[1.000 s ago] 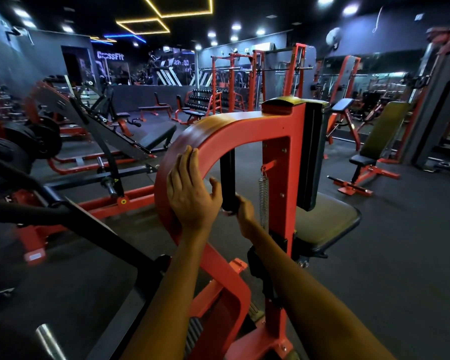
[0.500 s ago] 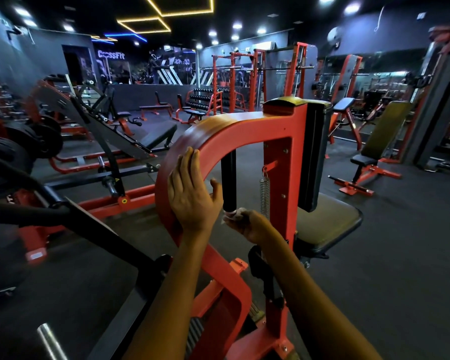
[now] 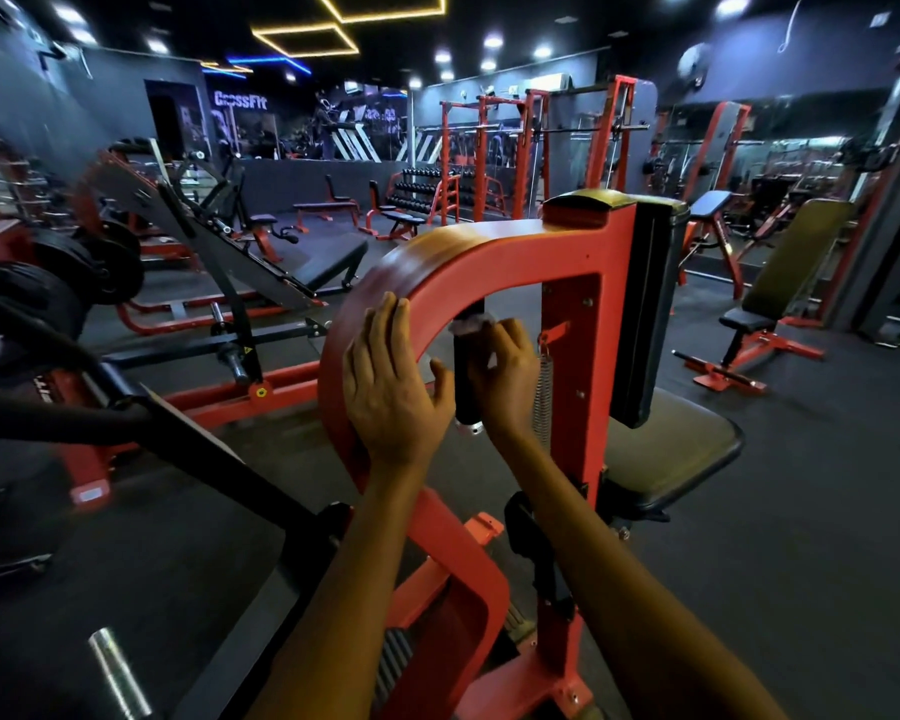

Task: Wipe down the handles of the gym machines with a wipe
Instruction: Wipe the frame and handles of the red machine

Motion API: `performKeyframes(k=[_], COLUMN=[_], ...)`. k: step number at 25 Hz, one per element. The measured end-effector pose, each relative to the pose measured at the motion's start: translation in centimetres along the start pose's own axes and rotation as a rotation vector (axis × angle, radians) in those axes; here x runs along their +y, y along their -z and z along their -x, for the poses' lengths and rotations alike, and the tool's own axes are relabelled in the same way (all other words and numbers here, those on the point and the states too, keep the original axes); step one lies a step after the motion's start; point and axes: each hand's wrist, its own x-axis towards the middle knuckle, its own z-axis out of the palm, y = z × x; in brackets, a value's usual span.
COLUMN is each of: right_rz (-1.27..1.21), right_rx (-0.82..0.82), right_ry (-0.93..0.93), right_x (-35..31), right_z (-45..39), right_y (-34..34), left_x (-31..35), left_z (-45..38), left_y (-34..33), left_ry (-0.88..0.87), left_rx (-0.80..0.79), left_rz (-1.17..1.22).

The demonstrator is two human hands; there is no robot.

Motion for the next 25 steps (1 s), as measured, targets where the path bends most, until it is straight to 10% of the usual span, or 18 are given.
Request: performKeyframes(k=[7,16,25], right_rz=[0.141,-1.025,-1.256], right_rx=[-0.224,-0.152,-0.164], right_ry=[0.204,-1.355,-1.573], right_x=[5.4,4.0,3.8], right_z=[6.3,7.2,6.1], right_y=[0.6,0.4,1.0], left_x=[-0.4,-0.2,-0.3], left_z=[0.1,0.1,0.1], left_y=[0.1,-0.3,-0.4], left_ry=[-0.042,-0.038,-0.027], left_rx=[-0.003,-0.019,-0.014], left_rz=[-0.069,-0.166,-0.181])
